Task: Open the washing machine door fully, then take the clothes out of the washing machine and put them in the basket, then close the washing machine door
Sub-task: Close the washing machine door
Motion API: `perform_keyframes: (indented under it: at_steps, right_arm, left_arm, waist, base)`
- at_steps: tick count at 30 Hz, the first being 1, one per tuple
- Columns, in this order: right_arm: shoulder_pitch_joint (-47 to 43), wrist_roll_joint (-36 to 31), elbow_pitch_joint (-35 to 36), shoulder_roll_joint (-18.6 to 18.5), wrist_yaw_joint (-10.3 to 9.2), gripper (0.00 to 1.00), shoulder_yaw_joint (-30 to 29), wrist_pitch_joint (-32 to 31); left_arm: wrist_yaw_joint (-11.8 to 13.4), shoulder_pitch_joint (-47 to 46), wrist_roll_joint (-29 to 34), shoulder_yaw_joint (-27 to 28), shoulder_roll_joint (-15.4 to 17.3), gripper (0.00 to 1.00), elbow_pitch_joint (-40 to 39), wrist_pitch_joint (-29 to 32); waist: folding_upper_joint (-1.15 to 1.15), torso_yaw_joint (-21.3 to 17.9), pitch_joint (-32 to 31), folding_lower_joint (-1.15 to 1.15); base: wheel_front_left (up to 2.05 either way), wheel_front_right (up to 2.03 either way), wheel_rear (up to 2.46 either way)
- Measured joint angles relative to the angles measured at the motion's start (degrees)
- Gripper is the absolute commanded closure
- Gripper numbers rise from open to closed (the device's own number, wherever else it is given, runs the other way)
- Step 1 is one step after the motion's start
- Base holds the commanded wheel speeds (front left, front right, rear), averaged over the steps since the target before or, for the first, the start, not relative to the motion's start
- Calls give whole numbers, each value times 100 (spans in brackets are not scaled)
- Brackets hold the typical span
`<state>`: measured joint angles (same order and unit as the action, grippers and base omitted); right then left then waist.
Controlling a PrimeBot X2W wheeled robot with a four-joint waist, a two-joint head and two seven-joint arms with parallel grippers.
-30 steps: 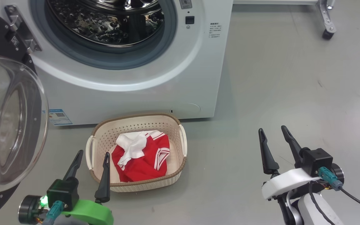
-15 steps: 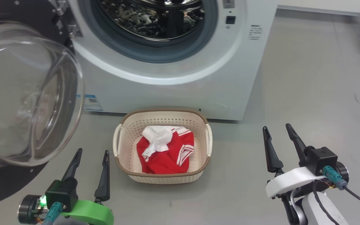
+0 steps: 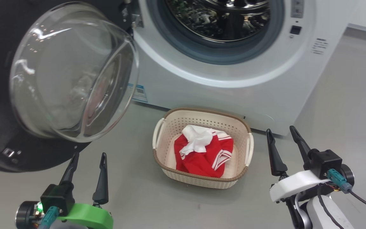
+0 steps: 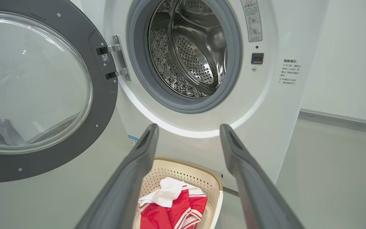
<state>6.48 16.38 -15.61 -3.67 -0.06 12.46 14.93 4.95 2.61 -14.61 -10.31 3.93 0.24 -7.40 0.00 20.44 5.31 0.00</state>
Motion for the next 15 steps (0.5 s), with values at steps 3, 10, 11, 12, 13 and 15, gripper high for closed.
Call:
perform_keyframes:
  at_steps: [3,10,11,12,13,15]
  right_arm:
    - [-4,-34,-2,1,12,0,20,0]
    - [-72,-35,-25,7,51,0,69,0]
    - [-99,-36,-31,8,51,0,78,0]
    - [-118,-41,-42,8,51,0,90,0]
    - [-121,-42,-54,9,51,0,101,0]
    - [-120,-43,-60,10,58,0,124,-1]
  left_arm:
    - [13,0,-29,54,-2,0,44,-32]
    - [33,5,-49,96,-29,0,83,-51]
    - [33,8,-49,102,-31,0,85,-51]
    - [38,12,-49,113,-33,0,85,-52]
    - [38,16,-49,124,-35,0,85,-62]
    - [40,34,-51,152,-38,0,87,-87]
  waist:
    - [0,225,-10,0]
    - [0,667,-62,0]
    - [0,721,-73,0]
    - [0,769,-83,0]
    - [0,813,-93,0]
    - [0,893,-111,0]
  base:
    - [0,0,0]
    - [0,0,0]
    - [0,0,0]
    - [0,0,0]
    - [0,0,0]
    - [0,0,0]
